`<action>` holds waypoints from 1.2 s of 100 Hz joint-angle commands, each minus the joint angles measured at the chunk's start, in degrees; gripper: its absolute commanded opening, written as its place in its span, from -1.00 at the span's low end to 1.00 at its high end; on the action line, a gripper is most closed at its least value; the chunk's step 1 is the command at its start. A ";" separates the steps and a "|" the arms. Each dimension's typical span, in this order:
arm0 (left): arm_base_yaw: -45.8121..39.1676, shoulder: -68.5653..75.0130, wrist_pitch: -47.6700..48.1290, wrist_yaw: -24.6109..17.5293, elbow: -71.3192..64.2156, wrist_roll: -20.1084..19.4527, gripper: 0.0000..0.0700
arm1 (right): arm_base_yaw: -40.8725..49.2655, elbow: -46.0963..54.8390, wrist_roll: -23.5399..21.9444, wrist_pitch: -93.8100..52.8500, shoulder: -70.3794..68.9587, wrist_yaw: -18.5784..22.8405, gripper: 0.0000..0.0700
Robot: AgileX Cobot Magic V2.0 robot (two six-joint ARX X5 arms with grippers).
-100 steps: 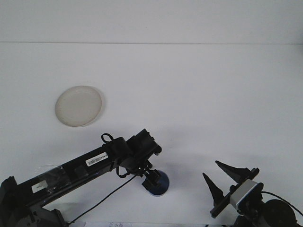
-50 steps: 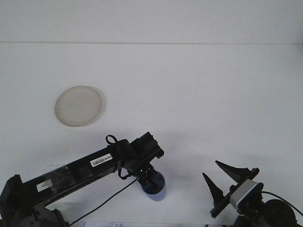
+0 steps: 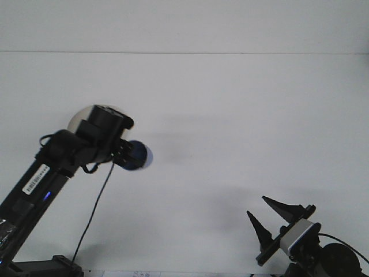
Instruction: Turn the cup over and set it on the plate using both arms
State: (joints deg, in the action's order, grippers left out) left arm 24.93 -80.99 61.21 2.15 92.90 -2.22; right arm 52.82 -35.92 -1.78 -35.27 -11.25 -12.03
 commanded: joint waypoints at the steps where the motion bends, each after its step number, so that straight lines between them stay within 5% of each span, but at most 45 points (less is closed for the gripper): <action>1: -6.58 -1.57 -1.62 0.59 2.80 -2.29 -0.98 | 0.52 -0.04 -0.13 0.57 -0.07 -0.02 0.07; 30: -25.88 -12.20 -8.90 0.50 4.28 -0.66 -0.98 | 0.52 -0.04 -0.11 0.55 -0.07 -0.02 0.07; 81: -29.62 -27.17 -12.15 0.48 4.33 0.17 -0.93 | 0.52 0.00 -0.13 0.55 -0.07 -0.04 0.07; 87: -29.64 -27.17 -12.98 0.46 4.33 0.39 -0.70 | 0.52 0.00 -0.11 0.55 -0.07 -0.04 0.07; 102: -29.64 -27.15 -12.26 0.44 5.73 2.19 0.36 | 0.52 0.00 -0.11 0.55 -0.07 -0.04 0.07; 120: -29.62 -27.10 -7.87 0.39 12.70 3.91 0.44 | 0.52 0.00 -0.13 0.55 -0.07 -0.02 0.07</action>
State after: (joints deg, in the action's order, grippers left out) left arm -4.62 -107.00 52.42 2.76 101.36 -0.27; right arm 52.82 -35.92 -1.78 -35.27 -11.25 -12.03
